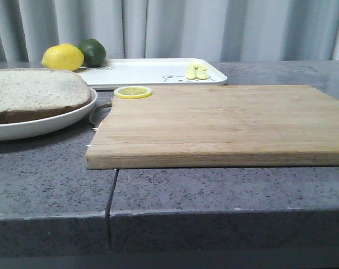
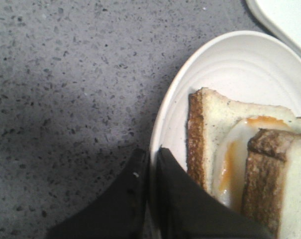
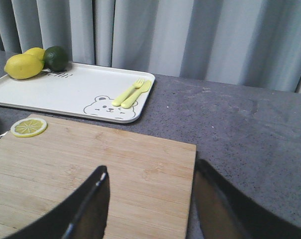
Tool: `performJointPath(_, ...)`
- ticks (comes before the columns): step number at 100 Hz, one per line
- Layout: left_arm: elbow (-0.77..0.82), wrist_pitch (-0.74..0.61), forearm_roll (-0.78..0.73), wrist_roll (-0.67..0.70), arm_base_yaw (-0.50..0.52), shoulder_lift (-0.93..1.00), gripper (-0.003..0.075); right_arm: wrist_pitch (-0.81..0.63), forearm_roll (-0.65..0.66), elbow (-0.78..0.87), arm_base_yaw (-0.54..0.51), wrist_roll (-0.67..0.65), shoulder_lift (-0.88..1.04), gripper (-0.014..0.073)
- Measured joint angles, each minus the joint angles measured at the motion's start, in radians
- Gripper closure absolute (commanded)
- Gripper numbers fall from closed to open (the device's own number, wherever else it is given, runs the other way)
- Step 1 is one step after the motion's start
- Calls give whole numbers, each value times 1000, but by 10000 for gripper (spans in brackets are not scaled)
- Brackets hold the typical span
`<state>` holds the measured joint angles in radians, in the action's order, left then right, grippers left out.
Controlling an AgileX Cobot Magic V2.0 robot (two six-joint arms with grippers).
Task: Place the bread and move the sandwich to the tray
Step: 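Lift the plate with the left gripper and carry it over the tray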
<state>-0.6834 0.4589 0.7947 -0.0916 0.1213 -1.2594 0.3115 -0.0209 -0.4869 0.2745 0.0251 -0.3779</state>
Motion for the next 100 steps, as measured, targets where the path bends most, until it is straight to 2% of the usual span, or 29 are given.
performJointPath(20, -27, 21, 44, -1, 0, 65, 739, 0, 0, 0, 0, 0, 0, 197)
performJointPath(51, -187, 80, 127, -24, 0, 66, 739, 0, 0, 0, 0, 0, 0, 197)
performJointPath(100, -556, 189, 135, -31, -24, -298, 739, 0, 0, 0, 0, 0, 0, 197)
